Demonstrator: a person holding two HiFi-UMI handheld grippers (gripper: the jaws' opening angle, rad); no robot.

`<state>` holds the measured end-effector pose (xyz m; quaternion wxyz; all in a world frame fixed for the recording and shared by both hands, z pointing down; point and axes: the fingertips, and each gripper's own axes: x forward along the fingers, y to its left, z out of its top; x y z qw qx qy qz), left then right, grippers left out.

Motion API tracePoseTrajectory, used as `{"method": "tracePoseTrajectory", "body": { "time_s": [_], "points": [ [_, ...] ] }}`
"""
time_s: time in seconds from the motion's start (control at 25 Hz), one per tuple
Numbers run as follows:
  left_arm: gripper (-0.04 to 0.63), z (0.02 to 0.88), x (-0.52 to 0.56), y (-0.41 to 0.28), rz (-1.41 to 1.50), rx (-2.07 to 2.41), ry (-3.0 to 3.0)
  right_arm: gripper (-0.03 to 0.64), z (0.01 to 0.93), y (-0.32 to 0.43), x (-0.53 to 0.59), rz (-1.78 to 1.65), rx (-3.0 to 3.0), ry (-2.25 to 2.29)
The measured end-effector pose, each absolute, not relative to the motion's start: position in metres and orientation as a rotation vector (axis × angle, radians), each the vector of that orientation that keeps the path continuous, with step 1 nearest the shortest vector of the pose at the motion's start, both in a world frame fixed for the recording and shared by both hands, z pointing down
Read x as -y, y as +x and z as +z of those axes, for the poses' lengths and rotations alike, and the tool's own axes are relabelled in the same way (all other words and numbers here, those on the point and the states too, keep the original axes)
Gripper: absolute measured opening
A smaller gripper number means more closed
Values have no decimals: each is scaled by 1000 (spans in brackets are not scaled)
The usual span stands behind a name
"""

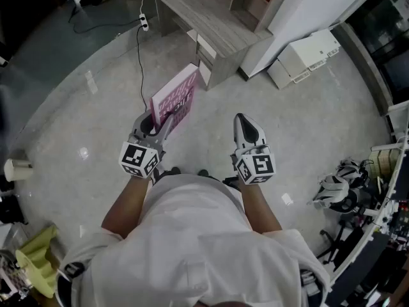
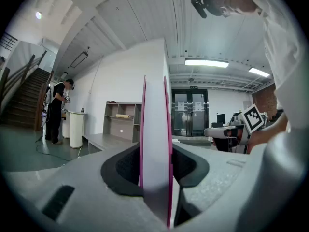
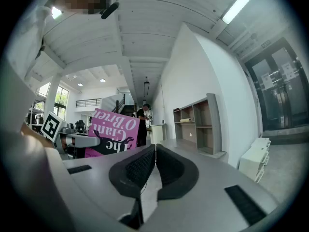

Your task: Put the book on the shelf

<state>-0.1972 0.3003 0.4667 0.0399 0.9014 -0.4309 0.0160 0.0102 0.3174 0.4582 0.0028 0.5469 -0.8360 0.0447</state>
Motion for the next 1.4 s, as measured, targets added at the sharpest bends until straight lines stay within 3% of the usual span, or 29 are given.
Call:
{"method": "tracePoseTrajectory", "body": {
  "time_s": [0.44,1.4],
  "points": [
    [150,458,-295,-182,13,1355,2734,18,464,50,-319,273,2671,1717],
    [150,455,-295,-144,-84,1391,2691,18,448,131,-323,203,2662,1793]
  ]
}}
